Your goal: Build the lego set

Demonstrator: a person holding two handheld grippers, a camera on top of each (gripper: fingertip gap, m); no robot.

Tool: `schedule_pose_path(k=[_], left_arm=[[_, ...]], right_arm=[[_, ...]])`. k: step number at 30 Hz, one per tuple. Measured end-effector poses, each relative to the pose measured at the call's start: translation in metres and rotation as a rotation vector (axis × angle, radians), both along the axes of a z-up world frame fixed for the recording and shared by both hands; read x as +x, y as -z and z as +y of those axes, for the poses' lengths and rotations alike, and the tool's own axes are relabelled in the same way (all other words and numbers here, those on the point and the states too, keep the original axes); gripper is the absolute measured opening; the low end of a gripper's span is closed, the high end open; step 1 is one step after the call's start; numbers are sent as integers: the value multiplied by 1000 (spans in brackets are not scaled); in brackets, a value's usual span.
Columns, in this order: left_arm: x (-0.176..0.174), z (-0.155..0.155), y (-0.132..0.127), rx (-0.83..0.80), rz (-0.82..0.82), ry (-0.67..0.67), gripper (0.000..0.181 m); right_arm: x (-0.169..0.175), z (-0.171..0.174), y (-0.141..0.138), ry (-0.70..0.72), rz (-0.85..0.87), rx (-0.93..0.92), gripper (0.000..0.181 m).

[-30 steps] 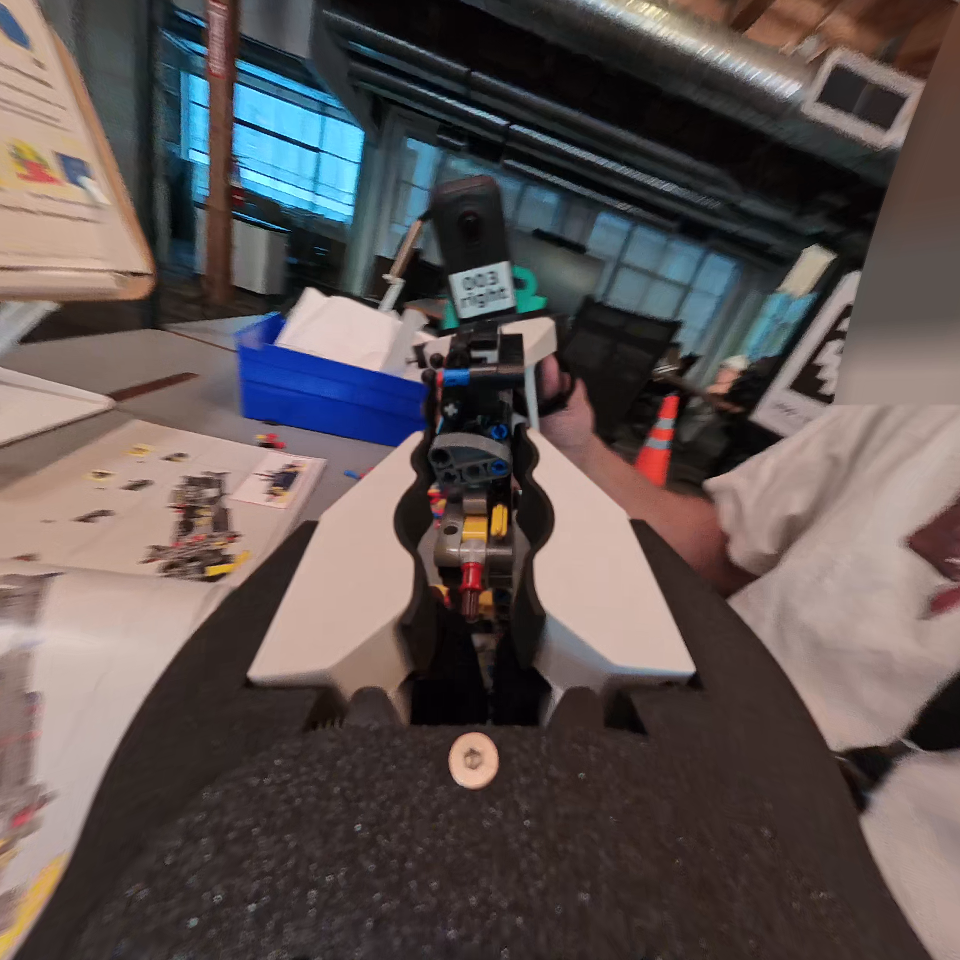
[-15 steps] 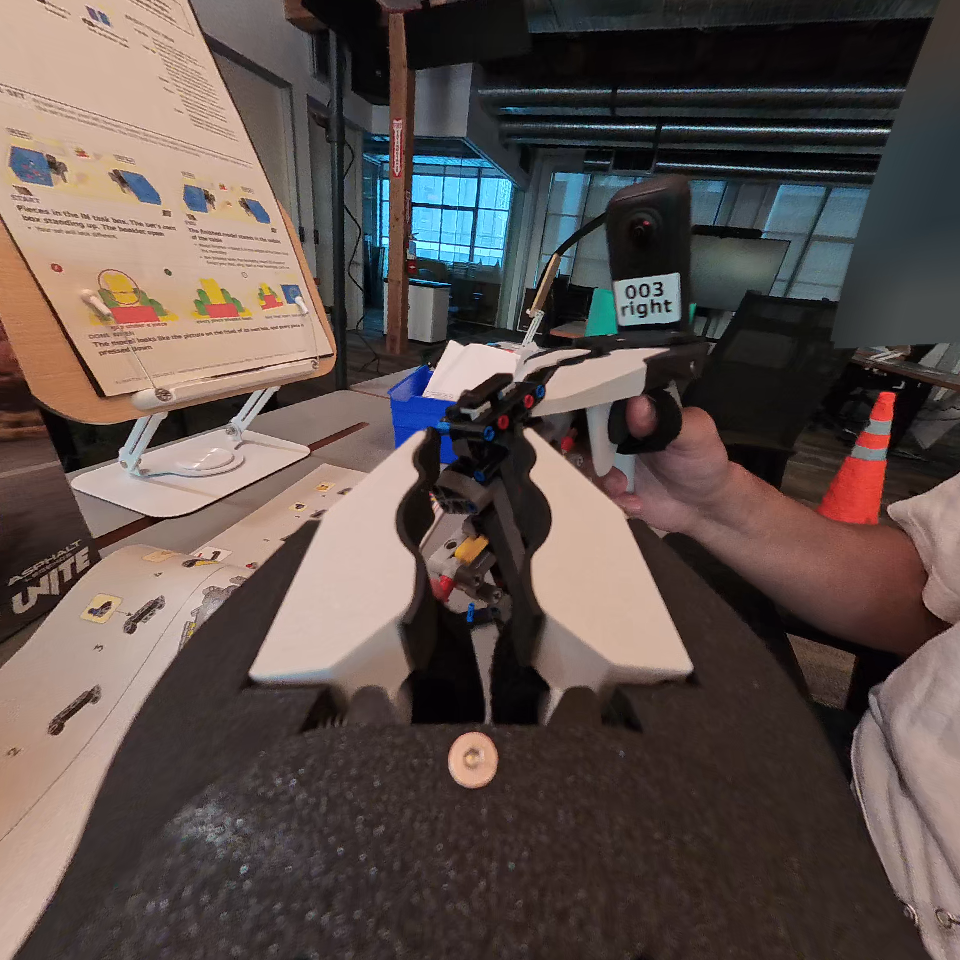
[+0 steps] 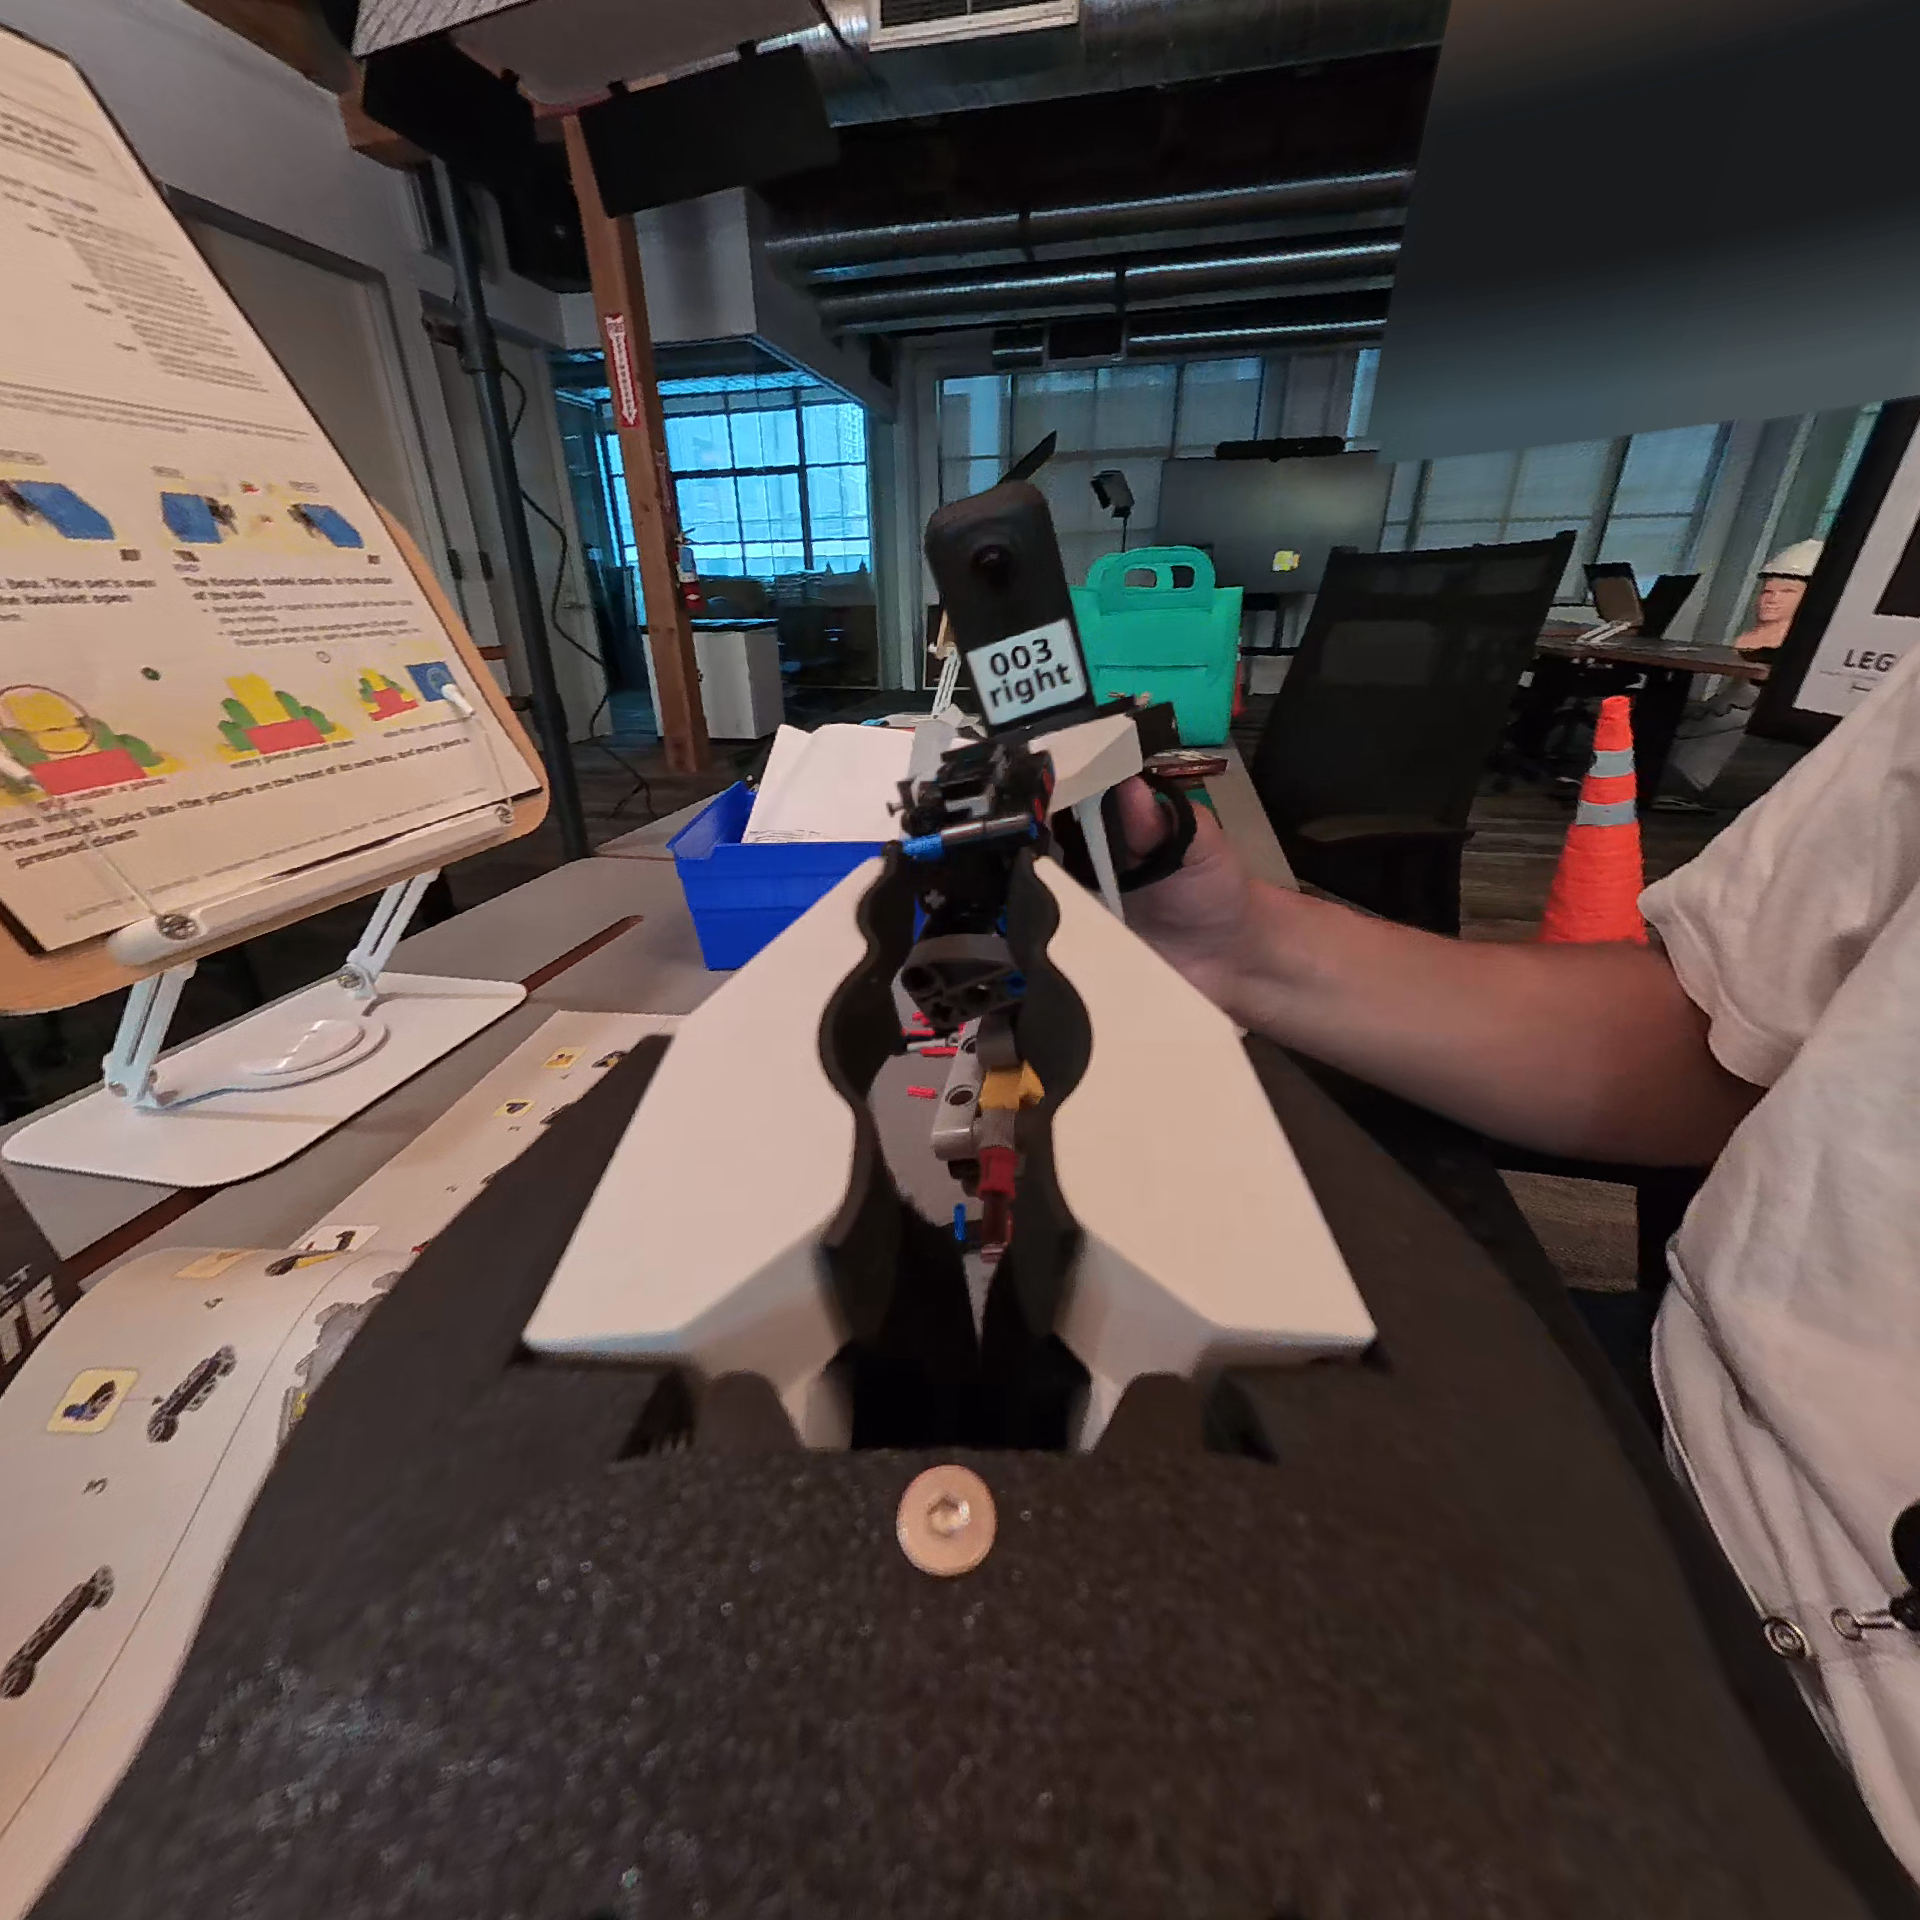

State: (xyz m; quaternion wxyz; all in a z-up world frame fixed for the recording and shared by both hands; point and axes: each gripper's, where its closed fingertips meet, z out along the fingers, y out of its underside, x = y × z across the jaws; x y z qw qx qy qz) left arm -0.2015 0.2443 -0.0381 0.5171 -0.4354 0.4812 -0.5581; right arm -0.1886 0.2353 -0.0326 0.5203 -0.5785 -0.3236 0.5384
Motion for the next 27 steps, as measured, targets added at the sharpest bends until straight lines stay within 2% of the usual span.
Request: schedule_pose_path(k=[5, 10, 15, 16, 22, 27], left_arm=[[-5, -14, -9, 119, -53, 12, 15], [-9, -35, -11, 295, -80, 5, 14], [-18, -62, -6, 354, -62, 1, 15], [-22, -71, -3, 366, -46, 17, 7], [-34, -89, 1, 280, -52, -7, 7], [-38, -82, -1, 238, -79, -17, 7]], right_arm=[[-5, -14, -4, -44, -11, 104, 7], [-8, -35, -4, -30, -117, 321, 6], [-17, -61, 1, -60, -189, 321, 7], [-21, -68, 2, -62, -187, 320, 7], [-32, -83, 4, -43, -140, 329, 8], [-36, -75, 1, 14, -169, 367, 7]])
